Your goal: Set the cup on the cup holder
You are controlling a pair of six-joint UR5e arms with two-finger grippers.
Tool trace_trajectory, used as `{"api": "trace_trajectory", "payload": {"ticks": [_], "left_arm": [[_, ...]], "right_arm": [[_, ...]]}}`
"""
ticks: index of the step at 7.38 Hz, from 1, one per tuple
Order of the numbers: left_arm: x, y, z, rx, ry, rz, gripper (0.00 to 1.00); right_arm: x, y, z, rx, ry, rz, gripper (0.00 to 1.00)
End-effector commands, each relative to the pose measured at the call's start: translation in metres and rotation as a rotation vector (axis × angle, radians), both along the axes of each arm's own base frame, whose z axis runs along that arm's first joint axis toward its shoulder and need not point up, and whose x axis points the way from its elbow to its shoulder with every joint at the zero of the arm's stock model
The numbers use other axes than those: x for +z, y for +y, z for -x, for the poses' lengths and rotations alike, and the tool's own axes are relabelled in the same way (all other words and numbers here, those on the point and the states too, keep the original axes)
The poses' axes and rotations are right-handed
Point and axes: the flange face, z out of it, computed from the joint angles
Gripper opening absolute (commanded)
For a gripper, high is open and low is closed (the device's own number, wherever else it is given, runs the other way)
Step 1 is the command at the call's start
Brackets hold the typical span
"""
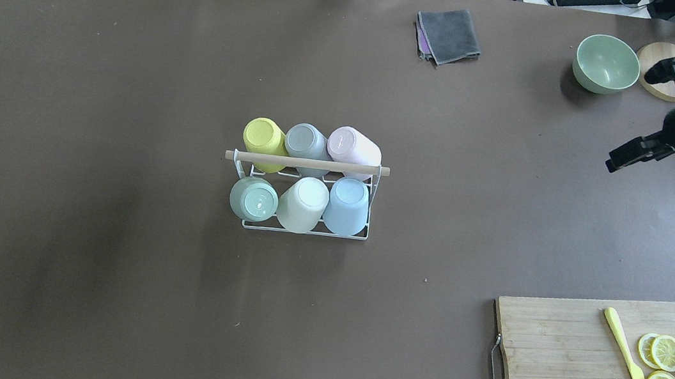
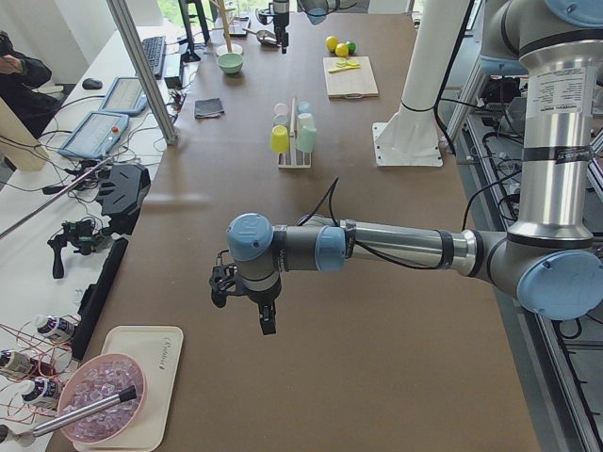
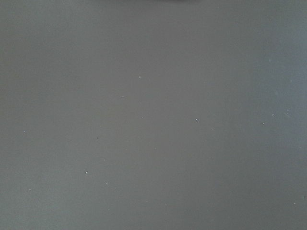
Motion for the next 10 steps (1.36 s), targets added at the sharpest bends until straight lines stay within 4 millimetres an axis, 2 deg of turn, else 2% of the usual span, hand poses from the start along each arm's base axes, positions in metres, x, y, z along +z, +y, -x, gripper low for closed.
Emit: {"api": "trace_trajectory", "payload": {"ticks": [1, 2, 4, 5, 7, 8, 10], "left_arm": [[0.0, 0.0, 0.0, 0.0, 0.0, -0.001, 0.98], [-0.001, 0.0, 0.0, 0.0, 0.0, -0.004, 0.98], [0.0, 0.0, 0.0, 0.0, 0.002, -0.001, 0.98], [-0.001, 0.0, 0.0, 0.0, 0.002, -0.002, 0.98], [-0.007, -0.005, 0.0, 0.0, 0.002, -0.016, 0.98], [-0.007, -0.005, 0.0, 0.0, 0.002, -0.014, 0.98], [-0.004, -0.004, 0.0, 0.0, 0.0, -0.007, 0.98]], "right_arm": [[0.082, 0.03, -0.083, -0.008, 0.044, 0.046, 1.0], [0.118, 0.042, -0.124, 0.013, 0.039, 0.084, 1.0], [0.181, 0.077, -0.188, -0.021, 0.045, 0.08, 1.0], [0.203, 0.09, -0.21, 0.002, 0.022, 0.108, 1.0], [0.209, 0.1, -0.213, 0.01, 0.015, 0.144, 1.0], [0.209, 0.101, -0.223, 0.031, 0.014, 0.173, 1.0], [0.193, 0.096, -0.23, 0.055, 0.019, 0.189, 1.0]]}}
